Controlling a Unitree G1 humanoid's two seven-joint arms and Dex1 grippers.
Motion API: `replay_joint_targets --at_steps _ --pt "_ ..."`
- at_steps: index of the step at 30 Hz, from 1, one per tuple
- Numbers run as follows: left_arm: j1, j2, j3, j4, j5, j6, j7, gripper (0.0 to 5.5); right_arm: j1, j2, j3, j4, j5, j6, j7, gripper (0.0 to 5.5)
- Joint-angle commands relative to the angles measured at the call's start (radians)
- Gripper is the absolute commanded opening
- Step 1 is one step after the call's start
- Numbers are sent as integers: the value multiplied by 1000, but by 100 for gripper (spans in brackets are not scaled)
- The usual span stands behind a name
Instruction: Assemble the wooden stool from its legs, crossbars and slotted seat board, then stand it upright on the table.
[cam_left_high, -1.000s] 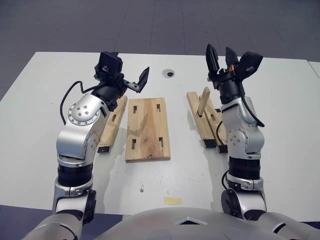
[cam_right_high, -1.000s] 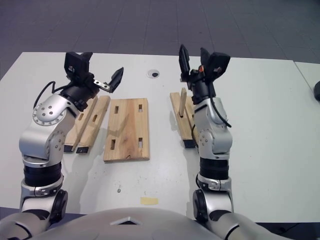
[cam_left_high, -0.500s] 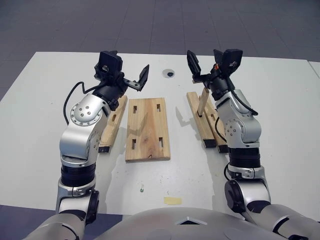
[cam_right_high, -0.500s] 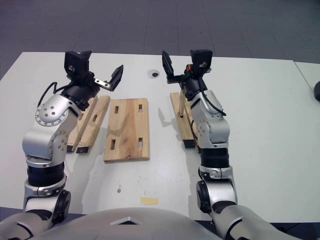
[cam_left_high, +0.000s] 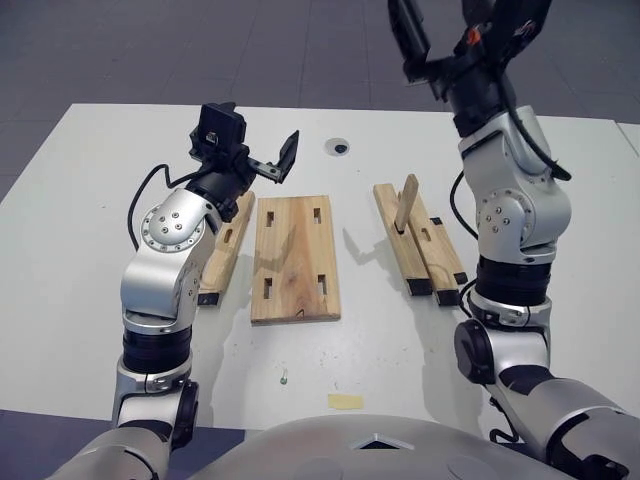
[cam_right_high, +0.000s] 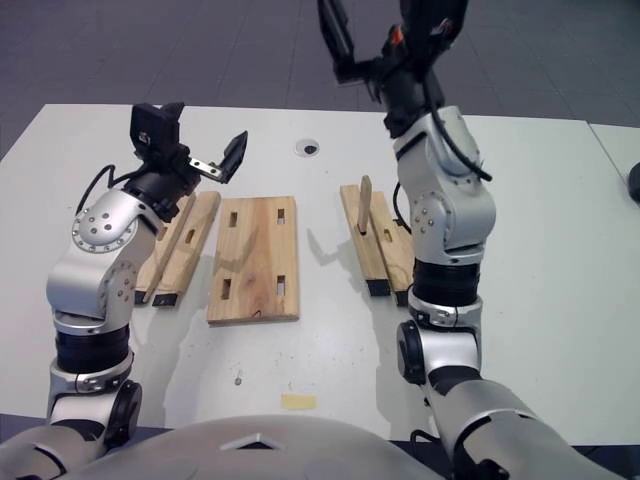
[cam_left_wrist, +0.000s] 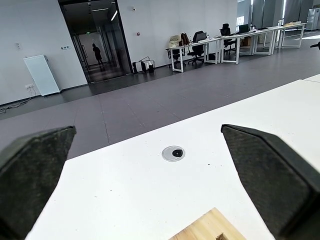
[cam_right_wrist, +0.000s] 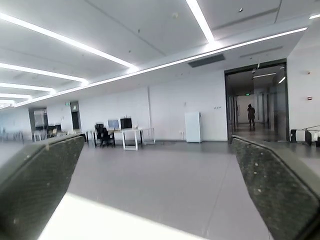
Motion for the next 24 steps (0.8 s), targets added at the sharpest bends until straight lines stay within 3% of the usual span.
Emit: replay_joint_targets --at_steps 1,10,19,24 --pt "34 5 -3 31 14 -10 -6 540 177 -27 42 187 -73 35 23 538" --pt "59 -11 -13 29 17 -11 -5 540 110 44 -64 113 43 0 11 538" --pt "87 -19 6 5 23 -10 15 540 -35 -12 -199 -125 155 38 -55 538" --pt "119 -10 16 -31 20 4 22 540 76 -86 -214 -232 158 79 -41 538"
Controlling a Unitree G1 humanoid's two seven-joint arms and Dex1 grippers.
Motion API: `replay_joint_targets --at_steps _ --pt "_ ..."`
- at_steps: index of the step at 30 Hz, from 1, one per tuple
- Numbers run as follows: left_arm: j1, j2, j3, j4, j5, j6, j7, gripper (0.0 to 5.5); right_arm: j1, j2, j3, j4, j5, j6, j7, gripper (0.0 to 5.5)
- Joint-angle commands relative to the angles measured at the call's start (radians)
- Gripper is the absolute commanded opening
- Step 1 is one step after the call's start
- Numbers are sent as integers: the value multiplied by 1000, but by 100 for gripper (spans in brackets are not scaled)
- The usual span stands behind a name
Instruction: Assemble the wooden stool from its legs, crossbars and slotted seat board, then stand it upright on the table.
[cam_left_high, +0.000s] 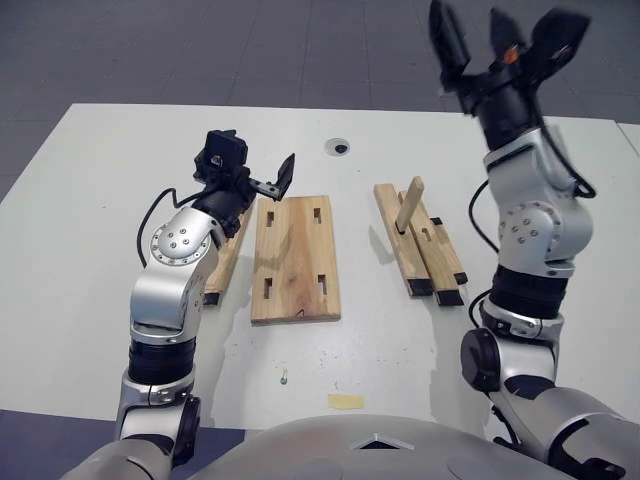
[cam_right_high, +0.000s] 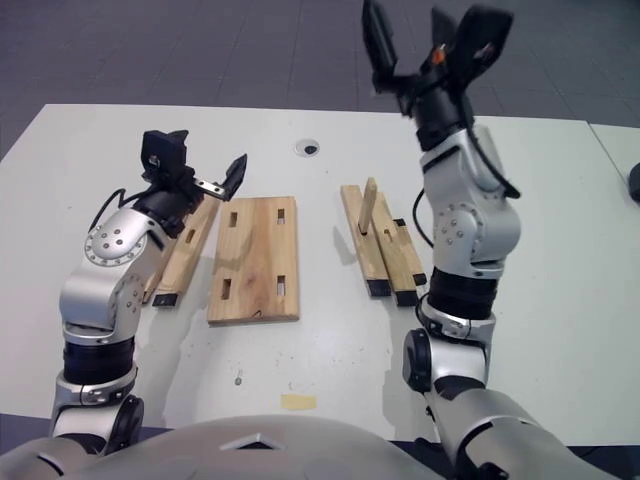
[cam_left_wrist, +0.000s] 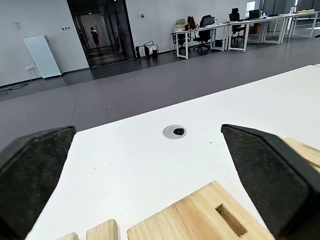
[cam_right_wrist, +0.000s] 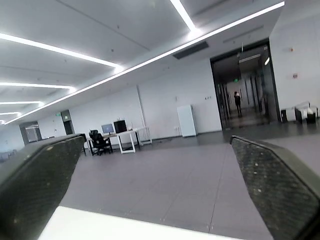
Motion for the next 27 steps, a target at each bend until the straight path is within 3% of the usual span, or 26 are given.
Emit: replay_joint_targets --at_steps 1,7,16,27 --pt "28 13 16 -38 9 15 5 540 129 -61 -4 -59 -9 52 13 538" --pt "26 21 15 -39 6 24 -4 540 329 -152 71 -167 -24 90 117 538" --pt "57 14 16 -58 11 30 8 540 557 -285 176 -175 44 404 214 538" --pt "68 15 11 -69 20 40 16 540 614 -274 226 -237 28 549 140 538"
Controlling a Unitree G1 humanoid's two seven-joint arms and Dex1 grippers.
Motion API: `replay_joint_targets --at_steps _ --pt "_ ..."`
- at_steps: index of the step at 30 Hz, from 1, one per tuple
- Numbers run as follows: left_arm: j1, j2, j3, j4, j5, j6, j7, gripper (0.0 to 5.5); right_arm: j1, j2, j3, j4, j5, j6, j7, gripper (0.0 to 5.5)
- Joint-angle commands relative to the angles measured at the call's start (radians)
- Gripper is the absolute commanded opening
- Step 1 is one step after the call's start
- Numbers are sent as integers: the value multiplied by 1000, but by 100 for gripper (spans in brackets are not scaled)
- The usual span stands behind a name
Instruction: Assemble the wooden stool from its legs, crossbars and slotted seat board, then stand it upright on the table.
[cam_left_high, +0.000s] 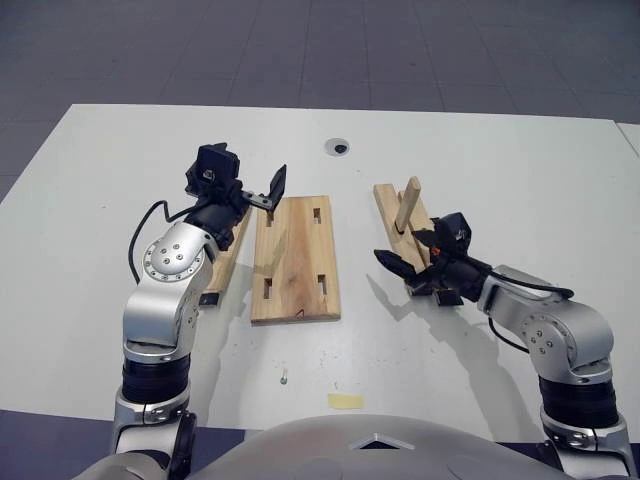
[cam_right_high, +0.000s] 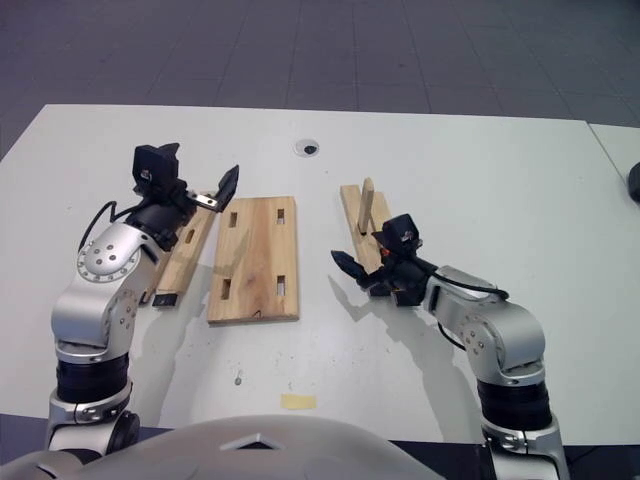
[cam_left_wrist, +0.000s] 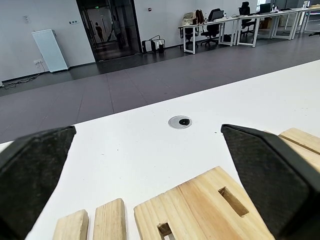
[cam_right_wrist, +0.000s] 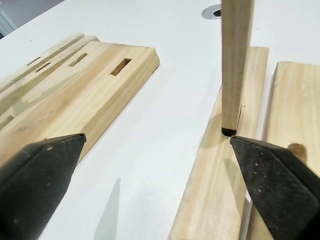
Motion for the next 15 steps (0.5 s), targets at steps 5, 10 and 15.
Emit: replay_joint_targets --at_steps 5,10,15 --pt "9 13 2 0 19 10 2 540 39 -1 -9 -2 -35 77 -64 538" --pt "9 9 3 1 22 9 -2 540 47 -64 37 5 -89 82 -56 538" --pt "8 5 0 3 26 7 -4 540 26 -118 97 23 -177 38 -48 538"
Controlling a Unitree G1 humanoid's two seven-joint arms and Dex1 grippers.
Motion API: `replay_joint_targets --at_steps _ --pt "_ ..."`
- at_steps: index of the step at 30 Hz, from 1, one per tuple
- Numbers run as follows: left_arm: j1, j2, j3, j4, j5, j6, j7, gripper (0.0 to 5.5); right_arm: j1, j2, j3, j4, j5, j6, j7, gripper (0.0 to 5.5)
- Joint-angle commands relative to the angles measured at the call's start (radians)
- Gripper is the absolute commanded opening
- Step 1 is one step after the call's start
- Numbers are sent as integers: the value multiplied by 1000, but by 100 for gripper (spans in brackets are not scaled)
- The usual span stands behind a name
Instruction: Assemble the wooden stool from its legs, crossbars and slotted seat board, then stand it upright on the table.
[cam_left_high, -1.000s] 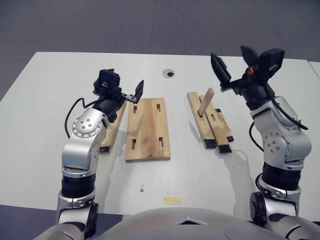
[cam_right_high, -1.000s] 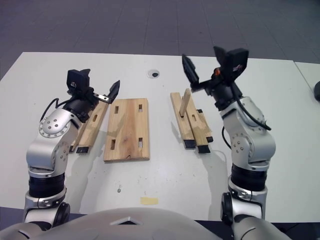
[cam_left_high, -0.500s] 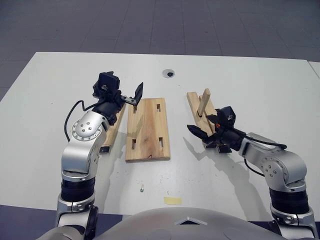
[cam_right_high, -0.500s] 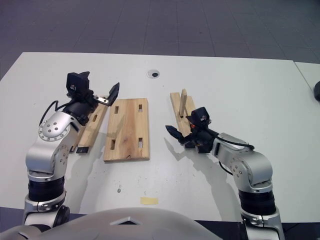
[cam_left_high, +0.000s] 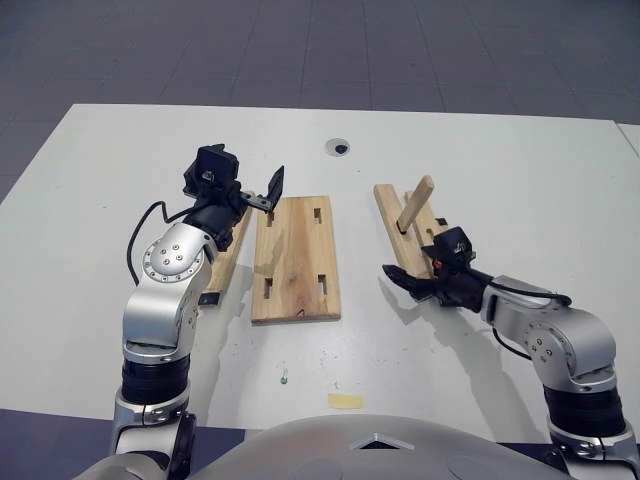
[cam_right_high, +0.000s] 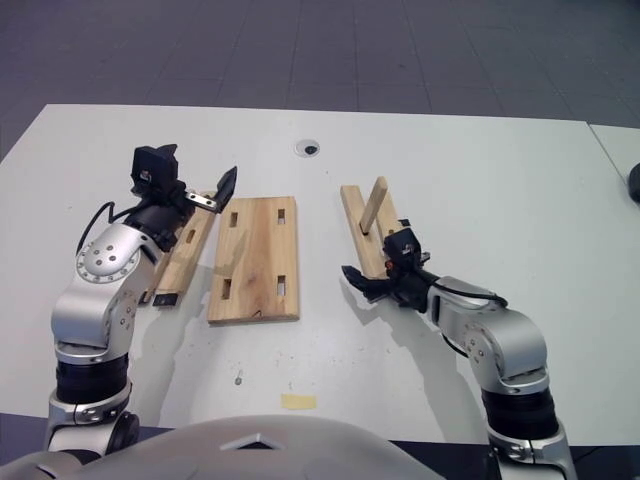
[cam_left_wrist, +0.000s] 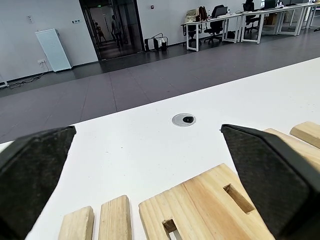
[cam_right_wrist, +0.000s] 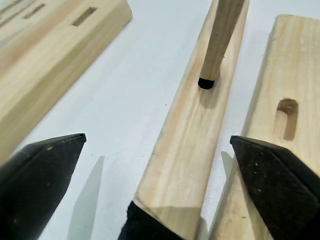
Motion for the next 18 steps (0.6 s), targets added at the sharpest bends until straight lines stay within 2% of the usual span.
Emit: replay_joint_targets --at_steps 1,4,7,11,18 --pt "5 3 -2 2 7 6 -2 540 -3 -50 62 37 -67 -6 16 538" --pt "3 2 -9 7 9 5 -6 540 -19 -73 118 28 -110 -44 45 538" --pt "-1 1 -18 12 10 2 -9 540 -36 -39 130 41 -125 -45 36 528" --pt "-2 4 -21 16 7 5 -14 540 -56 31 120 75 -122 0 -2 465" --pt "2 9 -28 14 9 6 -26 540 -61 58 129 115 -174 -13 -33 356"
